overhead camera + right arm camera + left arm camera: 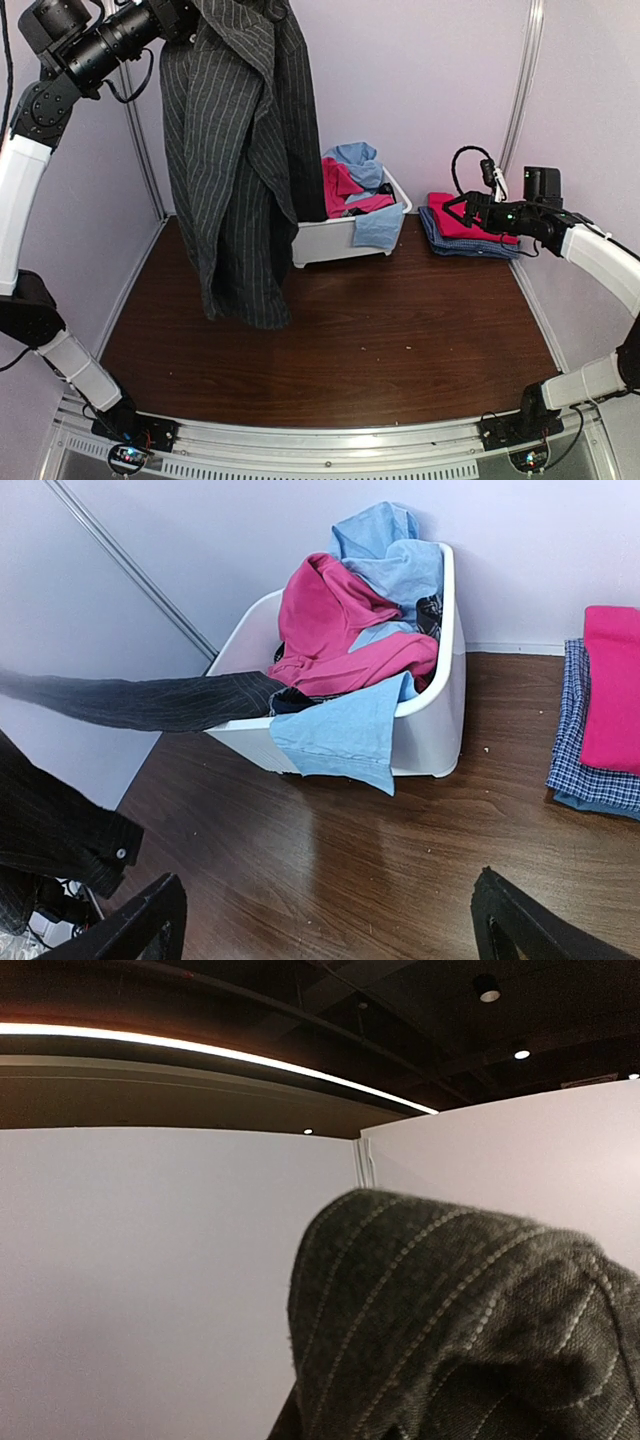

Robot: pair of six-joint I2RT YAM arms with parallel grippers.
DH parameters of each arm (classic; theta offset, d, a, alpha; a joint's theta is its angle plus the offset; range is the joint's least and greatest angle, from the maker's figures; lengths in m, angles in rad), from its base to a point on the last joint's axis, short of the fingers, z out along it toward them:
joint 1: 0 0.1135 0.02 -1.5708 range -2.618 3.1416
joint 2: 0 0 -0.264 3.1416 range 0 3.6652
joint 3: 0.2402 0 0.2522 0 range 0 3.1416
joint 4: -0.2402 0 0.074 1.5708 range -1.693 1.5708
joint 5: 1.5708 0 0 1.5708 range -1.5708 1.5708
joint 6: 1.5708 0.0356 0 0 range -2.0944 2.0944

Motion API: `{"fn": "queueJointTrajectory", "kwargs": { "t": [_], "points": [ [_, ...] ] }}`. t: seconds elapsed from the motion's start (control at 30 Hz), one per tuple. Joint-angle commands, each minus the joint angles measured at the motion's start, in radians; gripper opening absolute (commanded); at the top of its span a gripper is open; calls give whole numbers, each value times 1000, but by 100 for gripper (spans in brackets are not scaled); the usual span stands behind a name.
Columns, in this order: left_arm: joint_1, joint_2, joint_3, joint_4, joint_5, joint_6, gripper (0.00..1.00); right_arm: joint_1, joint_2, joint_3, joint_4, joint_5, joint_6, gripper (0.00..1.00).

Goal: Fold and stack the mixed laundry pile
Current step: Place the crumpled shirt at the center of the board.

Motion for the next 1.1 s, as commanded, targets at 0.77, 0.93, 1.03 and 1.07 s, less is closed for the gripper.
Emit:
{"fn": "queueJointTrajectory", "kwargs": {
  "t": [0.77, 0.93, 1.03, 1.07],
  "points": [
    [-181, -276, -234, 236, 153, 192, 0, 12, 46, 8, 99, -62, 43, 99],
    [-180, -311, -227, 274, 128, 194, 0, 17, 49, 14, 103, -64, 48, 99],
    [-181, -284, -223, 249, 85, 206, 0, 20, 52, 15, 102, -62, 48, 99],
    [-181, -266, -221, 224, 69, 220, 0, 20, 52, 15, 102, -61, 48, 99]
  ]
}}
